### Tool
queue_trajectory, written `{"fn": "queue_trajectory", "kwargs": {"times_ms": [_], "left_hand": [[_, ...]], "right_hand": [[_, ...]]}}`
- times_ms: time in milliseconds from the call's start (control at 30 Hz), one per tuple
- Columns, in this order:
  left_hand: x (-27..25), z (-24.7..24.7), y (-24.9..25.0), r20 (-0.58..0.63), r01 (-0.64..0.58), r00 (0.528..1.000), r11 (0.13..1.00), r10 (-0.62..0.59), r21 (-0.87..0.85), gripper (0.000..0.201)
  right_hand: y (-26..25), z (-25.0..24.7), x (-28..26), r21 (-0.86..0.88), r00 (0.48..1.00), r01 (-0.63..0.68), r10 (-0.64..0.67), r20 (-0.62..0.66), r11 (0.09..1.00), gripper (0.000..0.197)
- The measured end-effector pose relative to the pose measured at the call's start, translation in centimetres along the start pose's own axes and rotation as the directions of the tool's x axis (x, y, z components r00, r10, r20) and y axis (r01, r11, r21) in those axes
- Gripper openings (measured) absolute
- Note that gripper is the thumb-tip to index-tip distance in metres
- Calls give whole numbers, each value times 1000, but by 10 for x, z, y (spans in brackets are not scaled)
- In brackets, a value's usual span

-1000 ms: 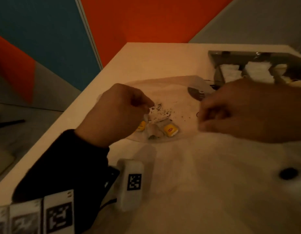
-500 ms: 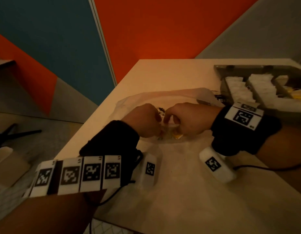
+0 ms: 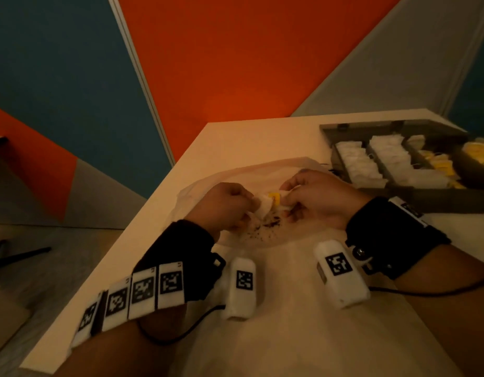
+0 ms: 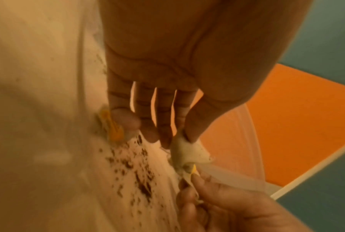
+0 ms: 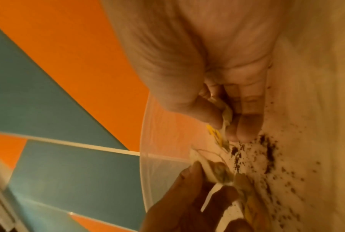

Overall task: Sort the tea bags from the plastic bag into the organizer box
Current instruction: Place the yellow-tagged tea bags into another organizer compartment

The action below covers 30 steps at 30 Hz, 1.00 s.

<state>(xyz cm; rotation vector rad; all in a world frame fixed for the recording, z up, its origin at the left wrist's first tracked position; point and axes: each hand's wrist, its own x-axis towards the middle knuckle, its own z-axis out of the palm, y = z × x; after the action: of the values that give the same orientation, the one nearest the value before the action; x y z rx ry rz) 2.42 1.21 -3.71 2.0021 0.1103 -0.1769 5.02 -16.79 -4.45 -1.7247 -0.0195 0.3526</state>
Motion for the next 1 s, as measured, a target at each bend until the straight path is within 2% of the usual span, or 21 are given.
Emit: {"fn": "queue_trajectory", "kwargs": {"times_ms": [100, 233, 400, 500, 600, 767, 867, 1000], "left_hand": [[4, 9, -5, -27, -12, 1000, 966, 5, -258, 9], [5, 12, -10, -37, -26, 999, 912, 12, -409, 6], [4, 13, -13, 110, 13, 992, 818, 62, -575, 21], [4, 14, -13, 189, 62, 980, 790, 69, -610, 23], [5, 16, -14, 232, 133, 972, 754, 26, -643, 27], [3, 21, -14, 293, 196, 956, 733, 5, -651, 27], [3, 25, -14, 271, 167, 962, 775, 6, -610, 24], [2, 30, -14, 148, 98, 989, 823, -17, -560, 21]], "right_hand": [[6, -2, 1, 158, 1000, -11, 7, 30, 987, 19], [8, -3, 4, 331, 999, -34, 26, 26, 943, 18], [5, -3, 3, 439, 997, -29, -6, 78, 898, 12], [4, -3, -1, 478, 985, -71, -15, 174, 876, 13], [6, -2, -4, 506, 971, -113, -12, 237, 855, 22], [13, 11, -5, 408, 976, -85, -7, 219, 909, 8], [12, 12, -5, 412, 982, -80, 2, 187, 908, 6], [11, 10, -5, 467, 986, -72, -7, 166, 881, 12]]}}
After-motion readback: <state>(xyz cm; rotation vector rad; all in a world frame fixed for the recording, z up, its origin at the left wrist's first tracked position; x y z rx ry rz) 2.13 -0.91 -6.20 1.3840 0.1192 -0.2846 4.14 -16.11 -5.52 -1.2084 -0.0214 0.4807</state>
